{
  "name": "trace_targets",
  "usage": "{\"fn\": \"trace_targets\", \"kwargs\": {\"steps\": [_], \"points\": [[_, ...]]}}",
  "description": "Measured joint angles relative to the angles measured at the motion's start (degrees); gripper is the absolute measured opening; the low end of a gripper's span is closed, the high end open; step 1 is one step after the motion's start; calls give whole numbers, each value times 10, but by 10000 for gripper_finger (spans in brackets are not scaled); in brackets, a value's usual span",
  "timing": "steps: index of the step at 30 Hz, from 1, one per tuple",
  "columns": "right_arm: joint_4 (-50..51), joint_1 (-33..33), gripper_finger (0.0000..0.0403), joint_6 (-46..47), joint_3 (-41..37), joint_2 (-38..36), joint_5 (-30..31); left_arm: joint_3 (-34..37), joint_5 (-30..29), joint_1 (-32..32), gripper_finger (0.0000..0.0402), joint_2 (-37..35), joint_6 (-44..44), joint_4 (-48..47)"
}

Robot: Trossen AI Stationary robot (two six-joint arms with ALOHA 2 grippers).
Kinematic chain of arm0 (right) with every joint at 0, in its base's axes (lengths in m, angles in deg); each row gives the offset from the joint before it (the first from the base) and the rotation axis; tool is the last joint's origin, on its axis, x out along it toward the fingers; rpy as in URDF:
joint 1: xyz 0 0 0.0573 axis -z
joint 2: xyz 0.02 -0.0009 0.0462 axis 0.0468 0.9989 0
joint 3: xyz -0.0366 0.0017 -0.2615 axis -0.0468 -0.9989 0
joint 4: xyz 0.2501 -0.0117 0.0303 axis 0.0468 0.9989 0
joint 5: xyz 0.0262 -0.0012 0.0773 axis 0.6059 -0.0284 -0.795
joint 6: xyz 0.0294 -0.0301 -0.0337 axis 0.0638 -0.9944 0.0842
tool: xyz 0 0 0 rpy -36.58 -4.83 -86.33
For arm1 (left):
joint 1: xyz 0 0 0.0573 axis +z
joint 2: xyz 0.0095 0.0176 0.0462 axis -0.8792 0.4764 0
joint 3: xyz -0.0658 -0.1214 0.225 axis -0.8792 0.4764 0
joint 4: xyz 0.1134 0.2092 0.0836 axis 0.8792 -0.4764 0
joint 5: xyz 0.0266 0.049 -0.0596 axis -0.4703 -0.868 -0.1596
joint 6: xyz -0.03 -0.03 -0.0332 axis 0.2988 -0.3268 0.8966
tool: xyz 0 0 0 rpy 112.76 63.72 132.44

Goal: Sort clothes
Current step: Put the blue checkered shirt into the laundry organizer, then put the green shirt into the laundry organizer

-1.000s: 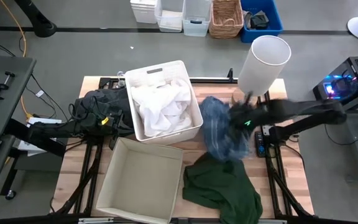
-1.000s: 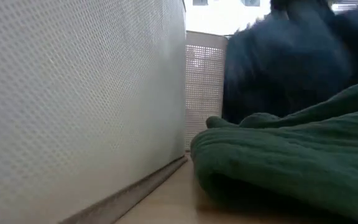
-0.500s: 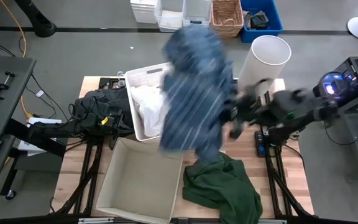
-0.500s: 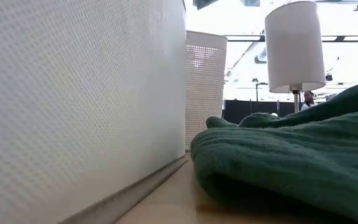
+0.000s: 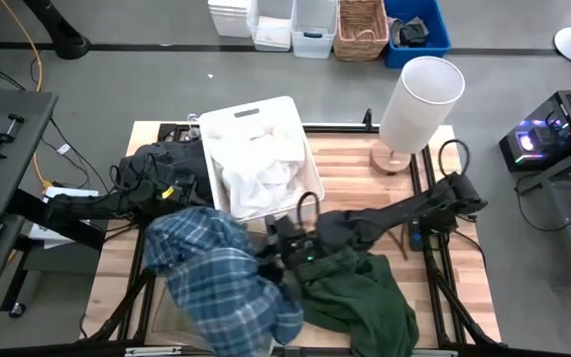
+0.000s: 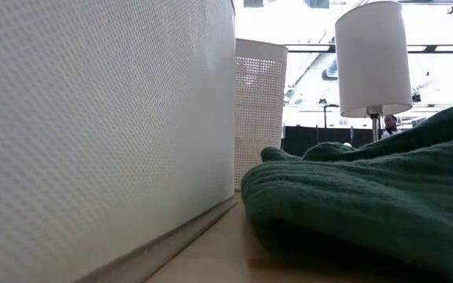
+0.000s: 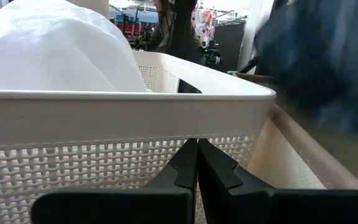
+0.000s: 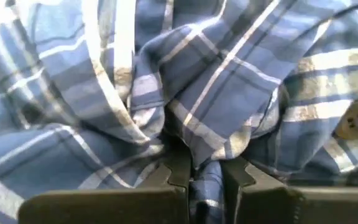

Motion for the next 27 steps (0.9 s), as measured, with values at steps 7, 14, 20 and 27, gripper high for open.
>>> {"fn": "trace_targets", "kwargs": {"steps": [7, 14, 20, 27], "points": [[132, -12, 87, 55, 2, 40, -15, 0, 0, 0, 1, 0, 0, 0], [172, -31, 241, -26, 13, 39, 14, 0, 0, 0, 1, 0, 0, 0], [241, -22, 304, -86, 100, 39, 15, 0, 0, 0, 1, 0, 0, 0], [631, -77, 308, -155, 258, 38, 22, 0, 0, 0, 1, 0, 0, 0]]}}
